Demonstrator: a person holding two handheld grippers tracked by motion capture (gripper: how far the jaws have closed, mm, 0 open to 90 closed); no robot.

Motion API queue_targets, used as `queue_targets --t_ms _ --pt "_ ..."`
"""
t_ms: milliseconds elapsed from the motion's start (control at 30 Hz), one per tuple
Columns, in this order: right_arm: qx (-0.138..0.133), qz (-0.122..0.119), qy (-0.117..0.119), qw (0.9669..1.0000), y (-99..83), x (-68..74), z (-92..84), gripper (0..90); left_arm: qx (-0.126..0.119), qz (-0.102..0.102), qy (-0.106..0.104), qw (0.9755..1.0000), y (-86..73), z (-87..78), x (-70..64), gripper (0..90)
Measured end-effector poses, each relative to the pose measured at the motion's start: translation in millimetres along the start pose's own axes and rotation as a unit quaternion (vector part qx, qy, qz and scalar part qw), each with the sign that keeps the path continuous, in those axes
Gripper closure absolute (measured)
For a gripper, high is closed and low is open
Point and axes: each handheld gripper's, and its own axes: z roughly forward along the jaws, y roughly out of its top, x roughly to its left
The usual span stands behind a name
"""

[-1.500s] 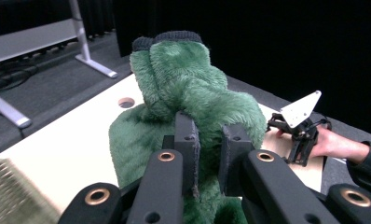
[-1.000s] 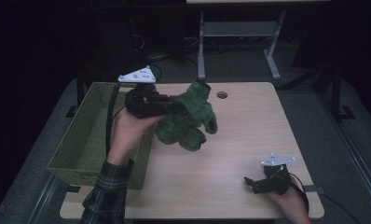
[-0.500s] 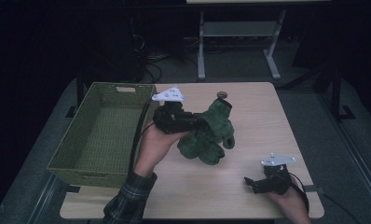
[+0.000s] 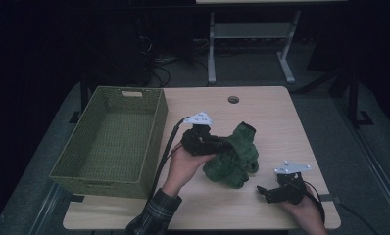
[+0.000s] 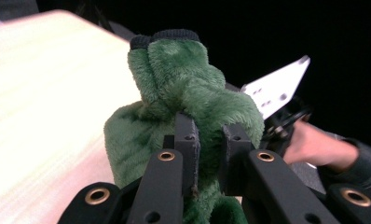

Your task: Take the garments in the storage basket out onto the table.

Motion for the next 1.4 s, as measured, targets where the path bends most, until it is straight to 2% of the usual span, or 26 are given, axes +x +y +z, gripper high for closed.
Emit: queue_targets --t_ms 33,67,133,300,400,500,800,900,967,1000,1033,1133,1267,1300,1400 --pt "0.000 -0.001 0.000 1.0000 0.0 -0.1 0.1 0.0 0.003 -0.004 -0.002 1.0000 -4.3 4.0 2.8 80.1" --pt "0.000 0.000 0.000 1.0000 0.0 -0.1 0.0 0.0 0.008 -0.017 -0.005 0.9998 -12.7 11.7 8.0 80.1" --pt "0.000 0.000 0.000 1.0000 0.0 0.0 0.0 0.0 0.012 -0.019 -0.003 0.9997 -16.8 14.9 10.7 80.1" --pt "0.000 -0.001 0.000 1.0000 0.0 -0.2 0.1 0.0 0.034 -0.029 0.011 0.9990 -38.9 30.2 24.0 80.1" --pt "0.000 -0.002 0.000 1.0000 0.0 -0.3 0.1 0.0 0.043 -0.030 0.015 0.9985 -45.5 34.8 27.8 80.1" --pt "0.000 -0.001 0.000 1.0000 0.0 -0.1 0.0 0.0 0.063 -0.020 0.024 0.9975 -55.9 42.1 35.6 80.0" --pt "0.000 -0.002 0.001 1.0000 -0.1 -0.3 0.1 0.0 0.092 -0.002 0.039 0.9949 -69.1 54.7 47.8 78.9" --pt "0.000 -0.002 0.001 1.0000 -0.1 -0.3 0.1 0.0 0.096 0.006 0.039 0.9947 -67.9 53.5 47.5 76.0" --pt "0.000 -0.002 0.001 1.0000 -0.1 -0.3 0.1 0.0 0.093 0.006 0.038 0.9949 -65.7 50.1 45.0 64.0" --pt "0.000 -0.002 0.001 1.0000 -0.1 -0.3 0.1 0.0 0.091 0.007 0.039 0.9951 -64.3 48.0 43.1 64.0" --pt "0.000 -0.002 0.001 1.0000 -0.1 -0.3 0.1 0.0 0.090 0.009 0.040 0.9951 -62.7 45.3 41.2 56.8" --pt "0.000 -0.001 0.000 1.0000 0.0 -0.2 0.1 0.0 0.087 0.018 0.039 0.9953 -57.1 36.1 33.7 49.7" --pt "0.000 -0.001 0.000 1.0000 0.0 -0.2 0.1 0.0 0.077 0.031 0.041 0.9957 -51.5 22.5 22.6 46.5" --pt "0.000 -0.001 0.000 1.0000 0.0 -0.2 0.1 0.0 0.075 0.032 0.035 0.9960 -50.8 16.6 17.3 46.4" --pt "0.000 -0.001 0.000 1.0000 0.0 -0.2 0.1 0.0 0.075 0.034 0.034 0.9960 -50.9 12.3 11.4 46.5"
